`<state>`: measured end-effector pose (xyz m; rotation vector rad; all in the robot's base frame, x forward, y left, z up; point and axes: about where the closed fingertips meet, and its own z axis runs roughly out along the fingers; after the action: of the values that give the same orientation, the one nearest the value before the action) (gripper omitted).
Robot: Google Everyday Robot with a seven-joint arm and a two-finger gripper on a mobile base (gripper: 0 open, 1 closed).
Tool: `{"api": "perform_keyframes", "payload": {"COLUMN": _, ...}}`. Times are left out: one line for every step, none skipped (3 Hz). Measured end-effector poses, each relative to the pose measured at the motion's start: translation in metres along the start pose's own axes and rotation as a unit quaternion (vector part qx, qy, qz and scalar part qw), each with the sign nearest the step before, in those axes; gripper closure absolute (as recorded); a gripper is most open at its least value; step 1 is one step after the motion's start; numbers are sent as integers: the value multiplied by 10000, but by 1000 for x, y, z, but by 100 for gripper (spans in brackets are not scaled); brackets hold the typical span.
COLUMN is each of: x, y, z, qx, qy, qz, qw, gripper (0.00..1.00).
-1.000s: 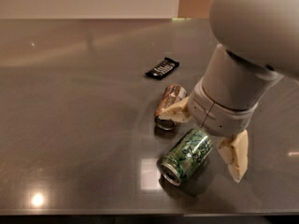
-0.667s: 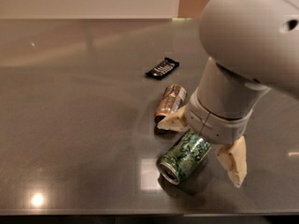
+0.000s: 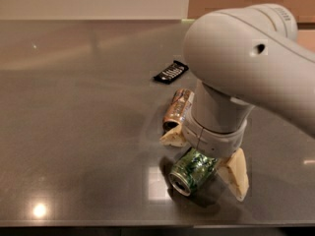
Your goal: Place green can upright
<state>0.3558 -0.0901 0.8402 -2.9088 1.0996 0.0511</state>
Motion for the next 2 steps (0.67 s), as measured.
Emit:
{"api": "perform_keyframes", "payload": {"x": -3, "y": -5, "z": 2, "qx": -27, "qy": -16, "qz": 82, "qw": 10000, "gripper": 18}}
{"api": "perform_keyframes", "payload": {"x": -4, "y": -7, "z": 2, "qx": -47, "qy": -39, "qz": 164, "qw": 9998, "gripper": 41}}
